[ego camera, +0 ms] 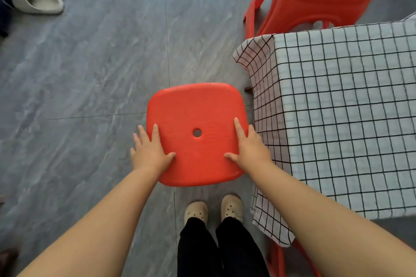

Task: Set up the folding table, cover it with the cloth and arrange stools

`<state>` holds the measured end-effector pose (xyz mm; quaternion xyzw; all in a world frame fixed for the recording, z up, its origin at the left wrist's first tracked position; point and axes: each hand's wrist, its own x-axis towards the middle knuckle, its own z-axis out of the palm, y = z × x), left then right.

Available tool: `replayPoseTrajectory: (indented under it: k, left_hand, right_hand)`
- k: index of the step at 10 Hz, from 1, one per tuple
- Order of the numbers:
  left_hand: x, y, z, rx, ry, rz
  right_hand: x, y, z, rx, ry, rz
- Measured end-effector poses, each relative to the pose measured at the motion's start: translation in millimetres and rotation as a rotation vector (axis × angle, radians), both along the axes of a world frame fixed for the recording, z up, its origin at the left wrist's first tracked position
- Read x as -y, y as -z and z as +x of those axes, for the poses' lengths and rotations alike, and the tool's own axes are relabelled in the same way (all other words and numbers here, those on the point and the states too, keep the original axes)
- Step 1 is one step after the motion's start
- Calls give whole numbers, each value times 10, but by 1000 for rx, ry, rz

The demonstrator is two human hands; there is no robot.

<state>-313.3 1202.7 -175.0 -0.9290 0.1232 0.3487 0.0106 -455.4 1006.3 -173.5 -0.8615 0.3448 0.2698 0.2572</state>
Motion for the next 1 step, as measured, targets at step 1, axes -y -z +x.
replayPoseTrajectory:
  k: [1]
  left_hand:
    - [166, -385, -248, 59, 108, -48]
  right_hand:
    - [73, -355, -199, 117, -34, -38]
